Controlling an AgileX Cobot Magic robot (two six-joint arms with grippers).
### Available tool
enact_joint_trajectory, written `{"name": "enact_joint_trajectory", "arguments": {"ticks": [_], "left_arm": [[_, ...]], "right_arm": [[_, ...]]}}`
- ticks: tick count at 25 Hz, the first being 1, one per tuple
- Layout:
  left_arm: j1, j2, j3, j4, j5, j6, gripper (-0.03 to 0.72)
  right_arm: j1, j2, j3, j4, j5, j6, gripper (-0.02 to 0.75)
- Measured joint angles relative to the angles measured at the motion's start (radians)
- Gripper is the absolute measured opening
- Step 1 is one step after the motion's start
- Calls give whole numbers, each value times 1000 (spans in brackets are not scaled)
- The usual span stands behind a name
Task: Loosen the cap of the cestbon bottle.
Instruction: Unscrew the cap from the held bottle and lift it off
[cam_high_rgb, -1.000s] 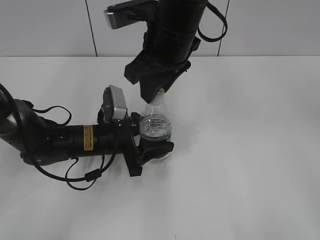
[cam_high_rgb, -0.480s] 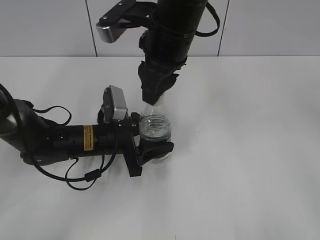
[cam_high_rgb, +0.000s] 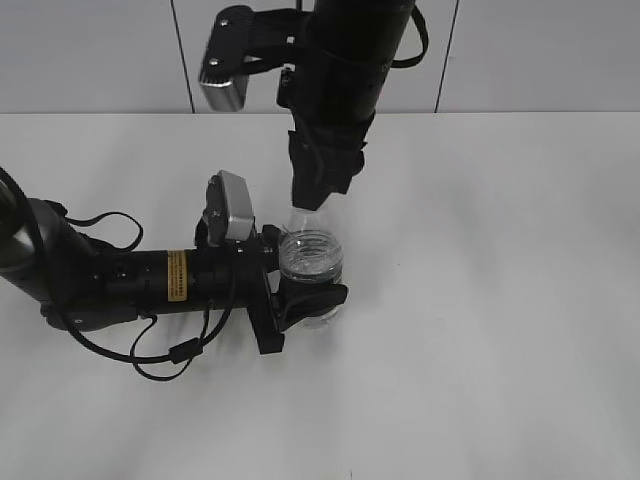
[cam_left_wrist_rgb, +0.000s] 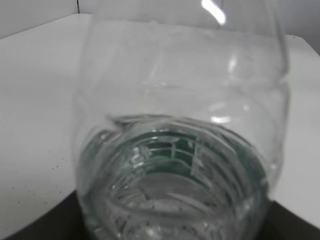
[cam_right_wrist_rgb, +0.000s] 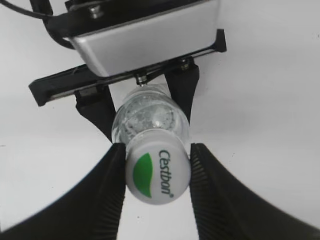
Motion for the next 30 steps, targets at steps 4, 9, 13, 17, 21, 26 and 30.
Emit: {"name": "enact_joint_trajectory", "arguments": {"ticks": [4,9,13,17,21,26,30], "left_arm": [[0,0,0,0,0,0,412],[-1,0,0,-1,1,0,412],[-1,0,0,-2,1,0,412],[-1,0,0,-2,1,0,412],[-1,0,0,-2,1,1,412],[-1,0,0,0,1,4,412],[-1,0,0,1,1,4,412]], "right_arm": [[0,-1,0,-1,1,-74,295],[1,-2,0,-17,2,-114,295],[2,-2,0,-20,2,-194,295],[2,-2,0,-20,3,-317,295],[2,-2,0,-10,3,-447,295],[2,-2,0,4,3,-577,295],[2,-2,0,5,3,-655,295]]}}
